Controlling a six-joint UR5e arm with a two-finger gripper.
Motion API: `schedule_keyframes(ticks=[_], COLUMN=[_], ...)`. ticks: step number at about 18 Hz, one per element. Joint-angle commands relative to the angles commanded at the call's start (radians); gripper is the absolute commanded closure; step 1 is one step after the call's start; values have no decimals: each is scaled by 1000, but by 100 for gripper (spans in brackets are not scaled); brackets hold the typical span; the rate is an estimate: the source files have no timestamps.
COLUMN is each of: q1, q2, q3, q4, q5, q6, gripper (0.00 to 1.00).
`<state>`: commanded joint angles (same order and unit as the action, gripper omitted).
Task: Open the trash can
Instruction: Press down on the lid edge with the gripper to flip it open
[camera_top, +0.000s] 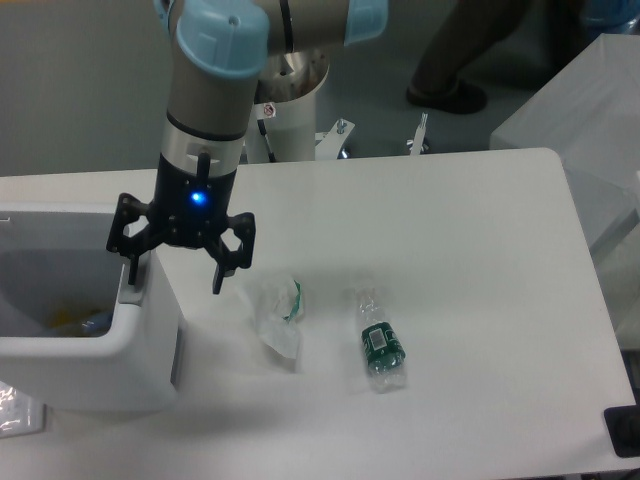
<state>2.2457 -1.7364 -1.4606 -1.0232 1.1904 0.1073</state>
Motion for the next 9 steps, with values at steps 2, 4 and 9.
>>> schedule_keyframes(ticks=[2,4,9], q1=[11,37,55], q2=[-2,-2,3], q3=[40,63,66], q4=[0,-2,-6], q5=[2,18,234], q6=[69,127,267], gripper=[0,0,0])
